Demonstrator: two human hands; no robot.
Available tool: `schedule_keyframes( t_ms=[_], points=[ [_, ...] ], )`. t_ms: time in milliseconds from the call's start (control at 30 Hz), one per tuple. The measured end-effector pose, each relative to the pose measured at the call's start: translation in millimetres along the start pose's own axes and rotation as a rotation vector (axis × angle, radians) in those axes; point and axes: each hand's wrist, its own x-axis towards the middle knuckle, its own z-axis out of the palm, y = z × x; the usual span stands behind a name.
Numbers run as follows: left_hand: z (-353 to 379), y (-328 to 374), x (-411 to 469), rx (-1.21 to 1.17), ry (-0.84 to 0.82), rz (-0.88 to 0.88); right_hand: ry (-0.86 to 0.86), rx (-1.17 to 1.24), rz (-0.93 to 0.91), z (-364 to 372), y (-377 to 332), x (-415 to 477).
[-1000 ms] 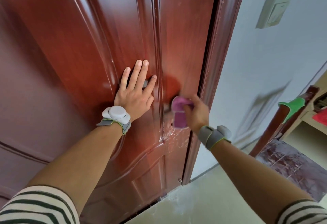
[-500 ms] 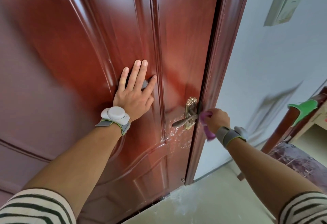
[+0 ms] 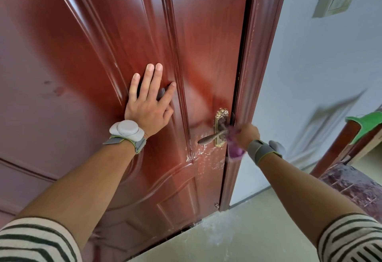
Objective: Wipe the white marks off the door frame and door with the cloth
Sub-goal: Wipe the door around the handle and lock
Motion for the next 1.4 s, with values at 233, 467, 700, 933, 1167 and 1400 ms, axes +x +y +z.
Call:
schedule_keyframes(
  t_ms=[233,467,700,933,1167,1400],
  points=[
    [2,4,0,0.032,0.011,-0.02,0.303,0.232,-0.185,2,6,-9],
    [4,5,-1,0.077,0.005,-0.048,-0.066,-0.125,-0.065,28,32,-4],
    [7,8,-3,0.091,0.005,-0.067,0.187,0.276,0.041,43,51,-3],
    [9,10,-4,0.119,-0.008,-0.061,-0.03,0.278,0.087,66,57,4],
    [9,9,-4,0.124,-0.013,-0.065,0.101,0.399,0.245,59,54,-3],
    [10,9,-4,0.124,-0.002,-0.065,-0.23,0.507,0.19,99,31,-32]
  ],
)
